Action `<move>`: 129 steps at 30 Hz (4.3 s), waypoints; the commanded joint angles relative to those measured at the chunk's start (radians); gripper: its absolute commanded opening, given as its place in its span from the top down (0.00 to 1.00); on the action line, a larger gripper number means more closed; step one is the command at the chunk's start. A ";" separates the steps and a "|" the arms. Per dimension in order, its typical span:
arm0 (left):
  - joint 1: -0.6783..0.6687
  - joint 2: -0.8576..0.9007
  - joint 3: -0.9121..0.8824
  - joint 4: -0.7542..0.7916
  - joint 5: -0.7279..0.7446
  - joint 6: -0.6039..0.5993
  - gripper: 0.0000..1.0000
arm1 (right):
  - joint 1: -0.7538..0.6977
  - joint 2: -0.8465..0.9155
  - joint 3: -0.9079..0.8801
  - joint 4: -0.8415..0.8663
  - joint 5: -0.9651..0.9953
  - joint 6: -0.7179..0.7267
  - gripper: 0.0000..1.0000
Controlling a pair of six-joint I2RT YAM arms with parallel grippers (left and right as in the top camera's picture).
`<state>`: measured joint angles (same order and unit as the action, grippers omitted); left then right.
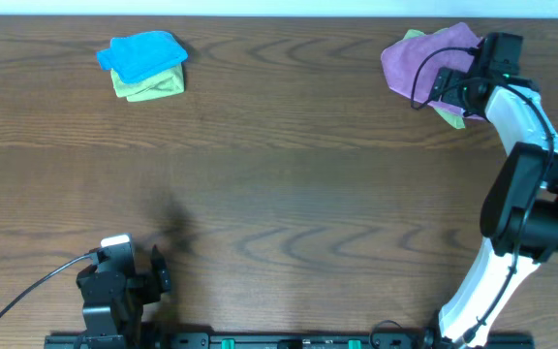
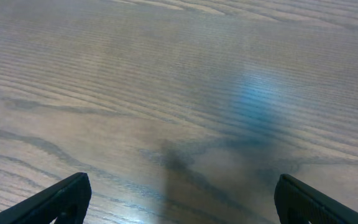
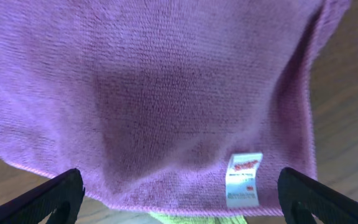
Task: Fold the cloth
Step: 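Reach the right gripper to the purple cloth at top right, then grasp the purple cloth edge with the right gripper and lift, then drag the purple cloth toward the table center with the right gripper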
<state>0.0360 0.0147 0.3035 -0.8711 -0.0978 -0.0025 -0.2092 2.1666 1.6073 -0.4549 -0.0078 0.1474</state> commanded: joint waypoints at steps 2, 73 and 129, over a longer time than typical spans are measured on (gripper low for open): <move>-0.005 -0.006 0.000 -0.001 -0.014 0.007 0.04 | -0.008 0.023 0.021 0.007 0.002 -0.014 0.01; -0.005 -0.006 0.000 -0.001 -0.014 0.007 0.04 | 0.545 -0.806 -0.038 -0.688 -0.171 -0.217 0.98; -0.005 -0.006 0.000 0.014 0.178 -0.006 0.05 | 0.549 -0.657 -0.603 -0.356 -0.384 0.196 0.01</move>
<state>0.0353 0.0128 0.3031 -0.8570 0.0650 -0.0029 0.3462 1.5047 1.0573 -0.8261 -0.2665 0.2726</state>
